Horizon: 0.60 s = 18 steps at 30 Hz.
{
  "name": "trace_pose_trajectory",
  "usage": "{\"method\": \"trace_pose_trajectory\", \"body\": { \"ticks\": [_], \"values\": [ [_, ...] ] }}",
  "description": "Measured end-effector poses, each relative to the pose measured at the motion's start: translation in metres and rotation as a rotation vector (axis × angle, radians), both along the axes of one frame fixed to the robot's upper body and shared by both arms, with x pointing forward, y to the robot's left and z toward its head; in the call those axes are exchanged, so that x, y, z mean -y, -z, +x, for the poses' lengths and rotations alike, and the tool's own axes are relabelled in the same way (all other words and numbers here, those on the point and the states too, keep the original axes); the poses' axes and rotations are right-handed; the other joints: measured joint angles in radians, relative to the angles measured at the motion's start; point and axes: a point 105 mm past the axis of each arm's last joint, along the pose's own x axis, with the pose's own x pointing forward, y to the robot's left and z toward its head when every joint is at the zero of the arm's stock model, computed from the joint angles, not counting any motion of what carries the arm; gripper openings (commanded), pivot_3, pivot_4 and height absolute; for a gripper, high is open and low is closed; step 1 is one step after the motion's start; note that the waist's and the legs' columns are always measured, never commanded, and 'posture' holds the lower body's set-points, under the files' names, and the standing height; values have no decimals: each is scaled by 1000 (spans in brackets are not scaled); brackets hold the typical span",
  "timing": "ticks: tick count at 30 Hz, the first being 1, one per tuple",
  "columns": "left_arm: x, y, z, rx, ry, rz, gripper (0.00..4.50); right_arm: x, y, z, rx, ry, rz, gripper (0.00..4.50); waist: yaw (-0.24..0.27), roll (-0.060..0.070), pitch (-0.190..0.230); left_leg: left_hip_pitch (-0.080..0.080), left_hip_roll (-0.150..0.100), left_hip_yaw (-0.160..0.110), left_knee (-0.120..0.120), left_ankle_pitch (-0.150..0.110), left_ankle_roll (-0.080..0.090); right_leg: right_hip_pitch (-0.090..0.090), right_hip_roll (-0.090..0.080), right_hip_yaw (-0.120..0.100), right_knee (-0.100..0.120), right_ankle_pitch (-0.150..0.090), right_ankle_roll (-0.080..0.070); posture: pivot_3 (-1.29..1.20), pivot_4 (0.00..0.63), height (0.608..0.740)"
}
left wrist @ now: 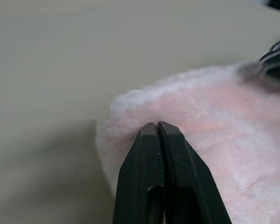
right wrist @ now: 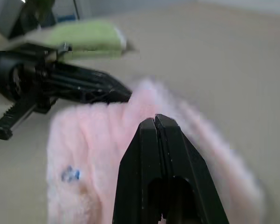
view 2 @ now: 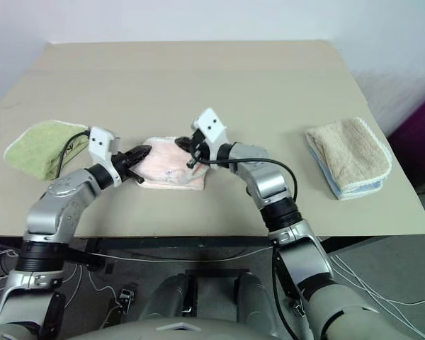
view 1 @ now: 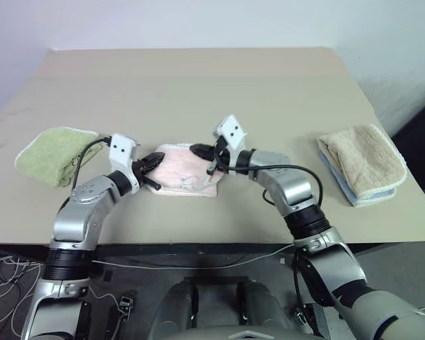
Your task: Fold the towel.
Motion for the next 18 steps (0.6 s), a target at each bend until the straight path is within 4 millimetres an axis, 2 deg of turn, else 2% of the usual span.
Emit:
{"method": "trace_pose_trajectory", "body": {
  "ticks": [3,5,14,18],
  "values": [
    [3,14,1,-23,2,30,45,5,26,1,-43,17,-57,0,0,0,0,0,0,0,0,0,0,0,0,0,0,0,0,0,150,740],
    [1,19,2,-16,-7,56,45,8,35,2,-50,25,-65,0,-1,0,0,0,0,0,0,0,0,0,0,0,0,0,0,0,150,740],
    [2,30,6,21,-26,74,45,11,42,0,1,26,-44,0,1,1,-3,2,0,0,0,0,0,2,0,0,0,0,0,0,150,740],
    [-9,21,8,16,-94,-92,45,18,33,-7,29,25,11,0,0,0,-2,0,0,0,1,0,0,0,0,0,1,0,0,0,150,740]
  ]
}}
